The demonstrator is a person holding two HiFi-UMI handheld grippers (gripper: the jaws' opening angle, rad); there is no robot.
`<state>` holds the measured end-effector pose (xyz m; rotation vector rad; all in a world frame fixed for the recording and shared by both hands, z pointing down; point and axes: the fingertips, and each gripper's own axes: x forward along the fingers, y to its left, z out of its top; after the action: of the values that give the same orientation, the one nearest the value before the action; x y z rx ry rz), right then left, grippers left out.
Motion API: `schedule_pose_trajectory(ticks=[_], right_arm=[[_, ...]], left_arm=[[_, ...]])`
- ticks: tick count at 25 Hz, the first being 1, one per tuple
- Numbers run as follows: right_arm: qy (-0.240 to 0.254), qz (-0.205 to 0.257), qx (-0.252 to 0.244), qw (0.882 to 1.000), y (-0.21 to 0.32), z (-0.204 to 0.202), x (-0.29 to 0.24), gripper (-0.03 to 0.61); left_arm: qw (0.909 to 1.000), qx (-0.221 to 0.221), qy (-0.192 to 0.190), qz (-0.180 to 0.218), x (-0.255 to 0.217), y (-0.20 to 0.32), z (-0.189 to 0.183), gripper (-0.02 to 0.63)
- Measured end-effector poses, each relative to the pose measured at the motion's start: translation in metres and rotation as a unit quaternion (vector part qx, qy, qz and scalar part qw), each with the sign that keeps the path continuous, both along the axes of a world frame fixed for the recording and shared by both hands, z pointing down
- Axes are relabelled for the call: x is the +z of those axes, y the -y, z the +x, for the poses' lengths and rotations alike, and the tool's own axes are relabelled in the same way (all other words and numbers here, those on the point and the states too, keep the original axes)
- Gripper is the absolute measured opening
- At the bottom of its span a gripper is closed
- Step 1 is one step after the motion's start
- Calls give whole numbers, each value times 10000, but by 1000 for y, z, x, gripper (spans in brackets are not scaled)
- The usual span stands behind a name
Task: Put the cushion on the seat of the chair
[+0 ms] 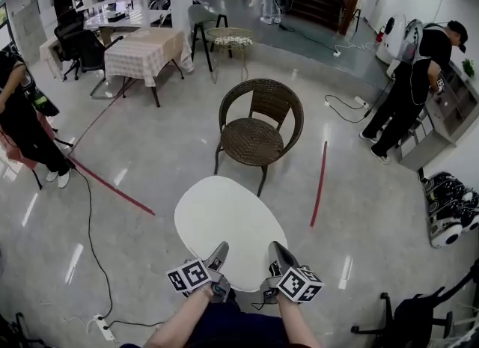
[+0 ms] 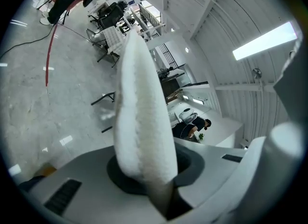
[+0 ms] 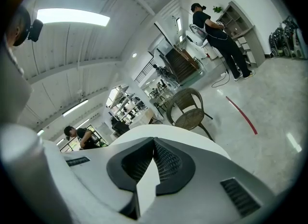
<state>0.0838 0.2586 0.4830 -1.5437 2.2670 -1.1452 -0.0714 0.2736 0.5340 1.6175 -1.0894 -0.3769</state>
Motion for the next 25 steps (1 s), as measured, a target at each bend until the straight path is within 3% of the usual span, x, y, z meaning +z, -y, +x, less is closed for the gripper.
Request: schedule_pose_trajectory(ticks=[9, 25], right_arm=[[112, 34, 86, 9999, 29, -12, 0, 16], [267, -82, -86, 9996, 43, -26, 6, 16]], left_arm=[[9999, 69, -129, 11, 2, 31, -11, 80], [9999, 16, -163, -51, 5, 35, -19, 80]])
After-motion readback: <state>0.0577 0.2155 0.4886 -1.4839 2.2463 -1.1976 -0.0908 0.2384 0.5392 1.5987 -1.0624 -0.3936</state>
